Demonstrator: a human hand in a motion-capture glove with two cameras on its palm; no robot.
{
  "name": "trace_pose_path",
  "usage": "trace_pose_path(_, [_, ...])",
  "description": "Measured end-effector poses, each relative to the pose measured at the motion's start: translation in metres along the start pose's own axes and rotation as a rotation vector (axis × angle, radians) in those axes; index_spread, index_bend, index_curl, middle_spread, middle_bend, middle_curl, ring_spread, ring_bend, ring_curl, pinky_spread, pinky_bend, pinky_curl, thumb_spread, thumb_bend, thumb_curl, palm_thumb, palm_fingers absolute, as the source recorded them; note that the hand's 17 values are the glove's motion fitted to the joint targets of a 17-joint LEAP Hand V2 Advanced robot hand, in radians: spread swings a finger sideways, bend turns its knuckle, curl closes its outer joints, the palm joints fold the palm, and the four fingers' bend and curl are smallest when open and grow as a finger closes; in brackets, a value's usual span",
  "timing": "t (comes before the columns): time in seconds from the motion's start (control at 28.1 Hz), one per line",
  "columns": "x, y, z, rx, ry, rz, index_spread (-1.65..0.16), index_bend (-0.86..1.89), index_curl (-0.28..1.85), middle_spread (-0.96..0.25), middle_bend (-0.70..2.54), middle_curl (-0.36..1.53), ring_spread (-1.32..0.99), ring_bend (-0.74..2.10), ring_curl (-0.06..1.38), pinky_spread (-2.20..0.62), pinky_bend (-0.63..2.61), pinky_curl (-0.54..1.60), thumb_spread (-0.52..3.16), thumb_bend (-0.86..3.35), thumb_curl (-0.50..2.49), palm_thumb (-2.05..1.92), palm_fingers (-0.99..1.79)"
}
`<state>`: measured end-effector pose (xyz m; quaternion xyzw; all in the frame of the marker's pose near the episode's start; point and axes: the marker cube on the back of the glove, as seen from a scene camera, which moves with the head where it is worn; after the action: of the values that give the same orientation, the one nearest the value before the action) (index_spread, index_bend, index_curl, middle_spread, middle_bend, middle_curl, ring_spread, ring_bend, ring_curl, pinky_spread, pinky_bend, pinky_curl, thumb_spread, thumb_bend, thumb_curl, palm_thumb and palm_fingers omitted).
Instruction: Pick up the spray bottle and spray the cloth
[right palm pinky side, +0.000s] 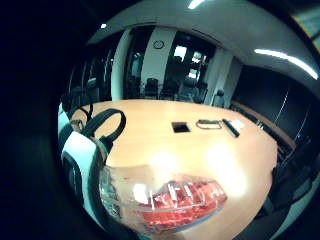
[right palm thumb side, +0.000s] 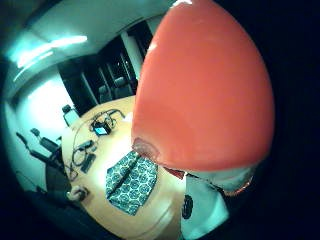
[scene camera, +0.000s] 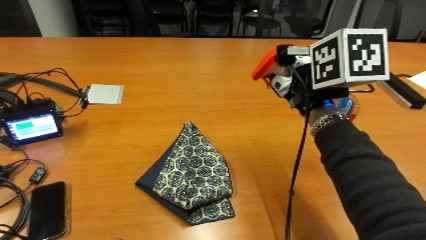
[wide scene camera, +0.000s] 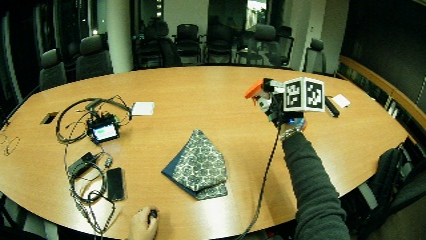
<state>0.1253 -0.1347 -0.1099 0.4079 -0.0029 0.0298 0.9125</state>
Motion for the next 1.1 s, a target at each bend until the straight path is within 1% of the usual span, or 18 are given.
trace_pose_path(0.18, [-0.023, 0.01, 0.006, -0.053, 0.056, -0.123, -0.25, 0.38, 0.56, -0.22, 0.57, 0.53, -0.22, 0.72, 0.48, -0.34, 0.48, 0.42, 0.48, -0.03, 0.7, 0.93, 1.41])
trace_pose_path(0.32, [-0.039, 0.022, 0.009, -0.082, 0.098, -0.194, -0.25, 0.39, 0.57, -0.22, 0.57, 0.53, -0.22, 0.72, 0.47, -0.34, 0.48, 0.42, 0.48, -0.03, 0.71, 0.92, 1.41])
trace_pose_path(0.64, [-0.068, 0.04, 0.009, -0.092, 0.194, -0.347, -0.25, 0.39, 0.57, -0.22, 0.58, 0.53, -0.22, 0.73, 0.47, -0.34, 0.48, 0.42, 0.46, -0.03, 0.73, 0.92, 1.41])
trace_pose_path(0.89, [-0.086, 0.053, 0.013, -0.123, 0.213, -0.444, -0.25, 0.39, 0.57, -0.22, 0.58, 0.53, -0.22, 0.72, 0.47, -0.34, 0.48, 0.42, 0.44, -0.03, 0.75, 0.92, 1.41])
trace_pose_path(1.1, [-0.088, 0.061, 0.024, -0.141, 0.286, -0.521, -0.25, 0.39, 0.58, -0.22, 0.59, 0.53, -0.22, 0.72, 0.47, -0.34, 0.48, 0.42, 0.44, -0.03, 0.75, 0.91, 1.4])
